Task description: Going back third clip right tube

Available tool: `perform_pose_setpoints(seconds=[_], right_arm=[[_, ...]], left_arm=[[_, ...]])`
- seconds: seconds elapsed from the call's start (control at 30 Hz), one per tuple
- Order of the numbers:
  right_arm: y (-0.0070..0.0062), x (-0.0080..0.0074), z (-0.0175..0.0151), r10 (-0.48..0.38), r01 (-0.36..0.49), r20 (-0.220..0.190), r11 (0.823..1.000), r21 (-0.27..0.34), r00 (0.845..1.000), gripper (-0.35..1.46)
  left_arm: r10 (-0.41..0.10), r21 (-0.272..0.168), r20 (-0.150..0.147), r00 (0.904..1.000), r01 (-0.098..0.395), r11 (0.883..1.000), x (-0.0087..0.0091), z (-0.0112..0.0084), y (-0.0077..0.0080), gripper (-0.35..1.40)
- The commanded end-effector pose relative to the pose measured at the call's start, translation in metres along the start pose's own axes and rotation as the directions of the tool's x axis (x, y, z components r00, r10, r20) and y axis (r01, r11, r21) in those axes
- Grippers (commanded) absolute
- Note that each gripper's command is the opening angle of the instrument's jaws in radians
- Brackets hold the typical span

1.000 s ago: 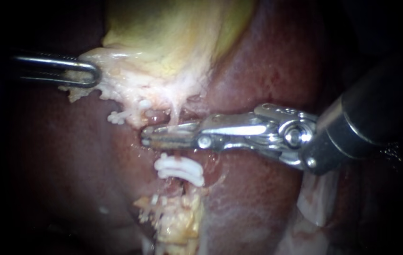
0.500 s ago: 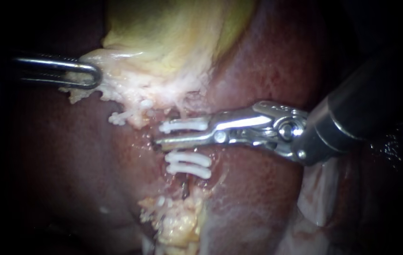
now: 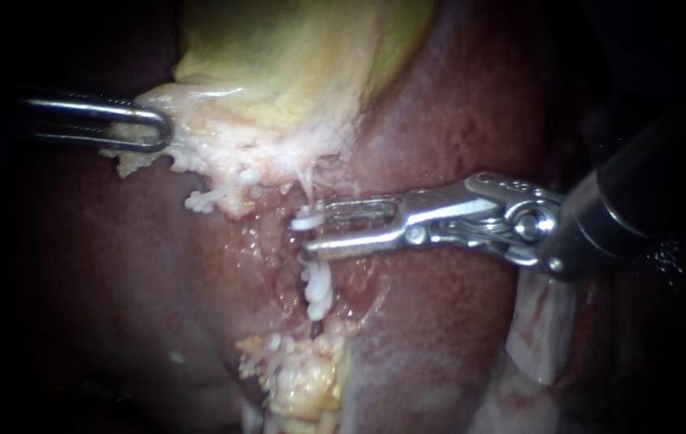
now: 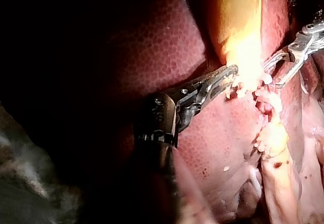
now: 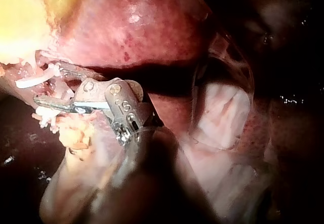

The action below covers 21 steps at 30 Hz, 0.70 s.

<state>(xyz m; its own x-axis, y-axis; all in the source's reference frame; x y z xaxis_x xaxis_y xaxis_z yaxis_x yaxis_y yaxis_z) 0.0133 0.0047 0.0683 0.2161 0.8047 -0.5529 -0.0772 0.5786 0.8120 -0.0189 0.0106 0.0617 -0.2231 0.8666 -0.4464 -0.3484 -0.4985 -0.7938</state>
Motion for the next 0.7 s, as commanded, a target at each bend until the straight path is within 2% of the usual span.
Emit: perform_pose_setpoints(seconds=[0.03,0.33,0.47,0.53,0.67,0.7], right_arm=[[-0.0001,0.0000,-0.0006,-0.017,0.017,0.002,1.000,0.001,1.000,0.49],[-0.0011,-0.0005,-0.0028,-0.125,0.124,0.006,0.992,0.016,0.992,0.49],[-0.0015,-0.0003,-0.0040,-0.239,0.239,0.002,0.971,0.025,0.971,0.49],[-0.0019,-0.0002,-0.0047,-0.290,0.290,0.012,0.957,0.028,0.957,0.50],[-0.0028,0.0000,-0.0063,-0.383,0.381,0.083,0.924,0.037,0.920,0.50],[-0.0030,0.0001,-0.0068,-0.411,0.409,0.114,0.912,0.043,0.904,0.50]], left_arm=[[0.000,-0.001,0.000,1.0000,0.000,1.000,0.0000,0.0000,0.0000,-0.35],[0.001,-0.001,0.000,1.0000,-0.001,1.000,-0.0001,0.0000,0.0000,-0.35],[0.001,-0.001,0.000,1.0000,-0.001,1.000,-0.0002,0.0000,0.0000,-0.35],[0.002,-0.001,0.000,1.0000,-0.002,1.000,-0.0002,0.0000,0.0000,-0.35],[0.002,0.000,0.000,1.0000,-0.002,1.000,-0.0003,0.0000,0.0000,-0.35],[0.002,0.000,0.000,1.0000,-0.002,1.000,-0.0003,0.0000,0.0000,-0.35]])
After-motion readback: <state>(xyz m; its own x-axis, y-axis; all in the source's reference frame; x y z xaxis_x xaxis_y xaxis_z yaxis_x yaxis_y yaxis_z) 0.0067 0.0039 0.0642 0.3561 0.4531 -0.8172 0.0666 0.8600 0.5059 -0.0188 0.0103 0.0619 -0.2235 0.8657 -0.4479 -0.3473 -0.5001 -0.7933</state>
